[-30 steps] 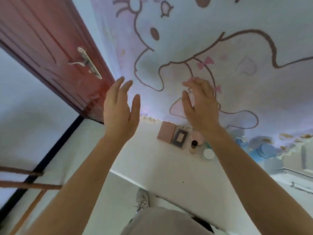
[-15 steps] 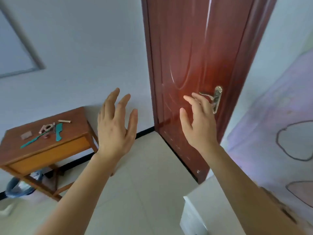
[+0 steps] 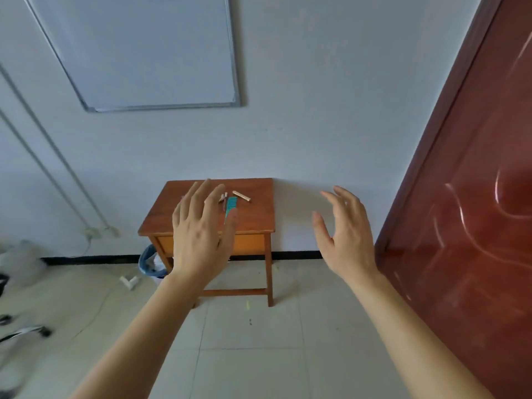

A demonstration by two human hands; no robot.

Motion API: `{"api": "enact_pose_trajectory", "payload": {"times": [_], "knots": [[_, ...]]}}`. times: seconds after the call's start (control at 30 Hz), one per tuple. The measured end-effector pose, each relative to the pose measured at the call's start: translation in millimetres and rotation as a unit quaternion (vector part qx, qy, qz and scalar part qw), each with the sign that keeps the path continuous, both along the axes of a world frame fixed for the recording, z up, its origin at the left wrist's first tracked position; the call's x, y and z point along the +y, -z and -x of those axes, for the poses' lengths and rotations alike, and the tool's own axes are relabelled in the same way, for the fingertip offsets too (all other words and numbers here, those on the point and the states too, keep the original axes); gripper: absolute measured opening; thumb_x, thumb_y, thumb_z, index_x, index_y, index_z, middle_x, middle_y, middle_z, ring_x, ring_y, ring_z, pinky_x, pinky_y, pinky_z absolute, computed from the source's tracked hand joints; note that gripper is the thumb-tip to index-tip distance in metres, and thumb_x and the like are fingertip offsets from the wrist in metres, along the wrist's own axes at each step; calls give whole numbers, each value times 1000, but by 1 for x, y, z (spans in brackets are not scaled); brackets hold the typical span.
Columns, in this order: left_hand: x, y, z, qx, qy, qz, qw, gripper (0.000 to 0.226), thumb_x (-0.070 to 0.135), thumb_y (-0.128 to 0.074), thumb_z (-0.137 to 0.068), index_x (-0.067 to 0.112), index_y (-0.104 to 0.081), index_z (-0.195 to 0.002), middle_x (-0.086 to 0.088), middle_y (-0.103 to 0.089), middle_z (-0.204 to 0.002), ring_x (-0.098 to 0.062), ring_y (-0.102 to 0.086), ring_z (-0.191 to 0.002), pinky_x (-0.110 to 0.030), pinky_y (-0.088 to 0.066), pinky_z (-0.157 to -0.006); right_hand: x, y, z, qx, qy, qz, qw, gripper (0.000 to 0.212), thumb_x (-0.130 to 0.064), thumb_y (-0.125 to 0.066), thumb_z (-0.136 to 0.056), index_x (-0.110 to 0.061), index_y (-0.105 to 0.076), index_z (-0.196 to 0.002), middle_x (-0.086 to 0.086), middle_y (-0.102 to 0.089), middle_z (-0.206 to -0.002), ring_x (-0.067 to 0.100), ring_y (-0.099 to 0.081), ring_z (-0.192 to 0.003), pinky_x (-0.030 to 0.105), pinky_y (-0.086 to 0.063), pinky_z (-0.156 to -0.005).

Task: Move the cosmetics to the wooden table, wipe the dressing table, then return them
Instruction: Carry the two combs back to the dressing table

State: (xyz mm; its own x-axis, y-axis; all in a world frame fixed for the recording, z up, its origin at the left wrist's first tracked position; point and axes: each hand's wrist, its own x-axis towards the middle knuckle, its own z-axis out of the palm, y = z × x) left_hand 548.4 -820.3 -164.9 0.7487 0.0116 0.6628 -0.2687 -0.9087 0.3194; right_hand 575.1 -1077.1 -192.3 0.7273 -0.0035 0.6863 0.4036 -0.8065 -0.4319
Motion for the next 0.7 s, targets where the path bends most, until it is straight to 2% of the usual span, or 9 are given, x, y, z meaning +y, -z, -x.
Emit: {"api": "enact_pose_trajectory", "payload": {"times": [0.17,0.37,0.47,0.7], "knots": [[41,23,-74,20,-55,-8,998,49,43,-40,-98,17,-49,-139,-7,-42,-150,-27,-30,-144,-49,-30,-113,51,23,-102,18,-47,-14,999,41,-33,-52,-99,-14,-53,-134,7,-48,-141,20,-43,-132,29,-36,-106],[72,37,-183,114,-122,-26,986,54,43,-43,-96,17,-44,-143,-8,-40,-153,-28,-31,-143,-51,-29,-115,100,40,-248,67,-109,-5,992,40,-34,-55,-98,-18,-52,-134,7,-50,-141,22,-46,-132,39,-46,-105],[95,43,-224,150,-154,-52,975,54,44,-41,-96,17,-45,-142,-9,-41,-151,-30,-34,-141,-53,-30,-114,129,46,-311,98,-135,9,986,40,-37,-54,-98,-22,-49,-135,6,-48,-144,21,-45,-133,36,-44,-103],[146,71,-283,179,-212,-28,960,46,38,-49,-99,21,-42,-142,-6,-40,-152,-28,-31,-143,-50,-24,-116,187,79,-397,148,-191,52,969,42,-40,-54,-97,-24,-48,-135,2,-49,-142,18,-46,-131,30,-45,-99]]}}
